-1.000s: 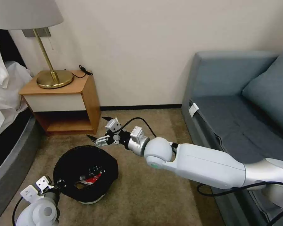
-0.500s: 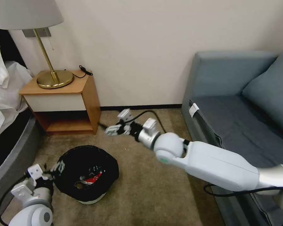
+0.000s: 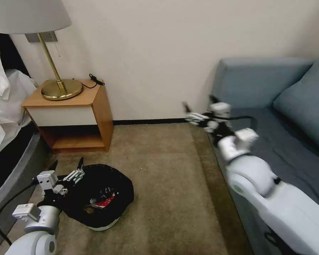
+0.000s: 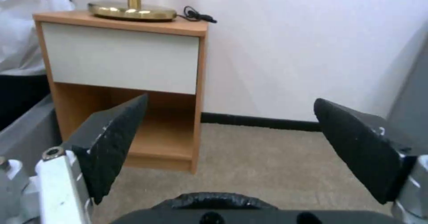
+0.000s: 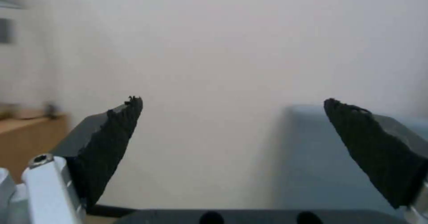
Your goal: Pick up the trash bin, then pick up the garbage on the floor and place it into the trash bin.
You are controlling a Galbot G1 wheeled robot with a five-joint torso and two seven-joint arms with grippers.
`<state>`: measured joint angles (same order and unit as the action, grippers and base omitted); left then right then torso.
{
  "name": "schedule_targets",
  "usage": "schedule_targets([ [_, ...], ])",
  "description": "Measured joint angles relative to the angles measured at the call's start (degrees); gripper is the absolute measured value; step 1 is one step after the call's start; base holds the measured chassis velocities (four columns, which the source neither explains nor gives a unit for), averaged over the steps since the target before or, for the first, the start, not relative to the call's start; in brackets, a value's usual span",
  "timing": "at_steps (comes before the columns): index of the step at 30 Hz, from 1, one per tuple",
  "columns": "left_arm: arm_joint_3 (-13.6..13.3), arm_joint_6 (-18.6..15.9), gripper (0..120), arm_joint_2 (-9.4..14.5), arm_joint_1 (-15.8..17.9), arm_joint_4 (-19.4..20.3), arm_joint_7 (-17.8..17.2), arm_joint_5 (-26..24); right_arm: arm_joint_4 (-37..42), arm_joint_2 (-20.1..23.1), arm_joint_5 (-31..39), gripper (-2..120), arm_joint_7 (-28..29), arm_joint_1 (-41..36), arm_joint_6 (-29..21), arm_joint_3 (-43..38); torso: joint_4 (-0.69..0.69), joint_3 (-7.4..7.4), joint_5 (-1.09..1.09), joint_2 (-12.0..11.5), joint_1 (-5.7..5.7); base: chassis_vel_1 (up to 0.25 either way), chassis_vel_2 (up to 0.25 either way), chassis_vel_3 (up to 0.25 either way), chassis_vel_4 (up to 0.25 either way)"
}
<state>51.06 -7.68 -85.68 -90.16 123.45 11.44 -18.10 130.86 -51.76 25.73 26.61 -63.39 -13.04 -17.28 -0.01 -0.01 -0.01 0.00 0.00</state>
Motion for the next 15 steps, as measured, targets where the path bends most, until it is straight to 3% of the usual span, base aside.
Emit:
schedule_targets([
  [4, -0.8, 0.2, 100, 0.3, -0.3, 0.5, -0.9, 0.3, 4.1, -4.6, -7.7, 100, 0.1, -11.0, -1.3, -4.8, -0.02, 0.00, 0.02, 0.0, 0.00, 0.000, 0.000, 0.000, 0.000],
  [6, -1.5, 0.8, 100, 0.4, -0.4, 0.5, -1.2, 0.8, 5.3, -10.1, -12.8, 100, 0.1, -16.6, -0.6, -5.6, -0.02, 0.00, 0.00, 0.0, 0.00, 0.000, 0.000, 0.000, 0.000],
  [7, -1.5, 0.8, 100, 0.4, -0.4, 0.5, -1.2, 0.8, 5.3, -10.1, -12.8, 100, 0.1, -16.6, -0.6, -5.6, -0.02, 0.00, 0.00, 0.0, 0.00, 0.000, 0.000, 0.000, 0.000],
  [12, -3.2, 2.2, 100, -0.3, -0.9, 0.7, -1.4, 3.0, 5.9, -22.2, -19.5, 100, -1.3, -21.7, 2.5, -4.1, 0.01, 0.00, -0.01, 0.0, 0.00, 0.000, 0.000, 0.000, 0.000],
  [15, -3.8, 2.4, 100, -0.3, -1.2, 0.7, -1.4, 3.5, 6.1, -24.3, -20.7, 100, -2.1, -23.2, 3.4, -3.5, 0.01, 0.00, -0.01, 0.0, 0.00, 0.000, 0.000, 0.000, 0.000],
])
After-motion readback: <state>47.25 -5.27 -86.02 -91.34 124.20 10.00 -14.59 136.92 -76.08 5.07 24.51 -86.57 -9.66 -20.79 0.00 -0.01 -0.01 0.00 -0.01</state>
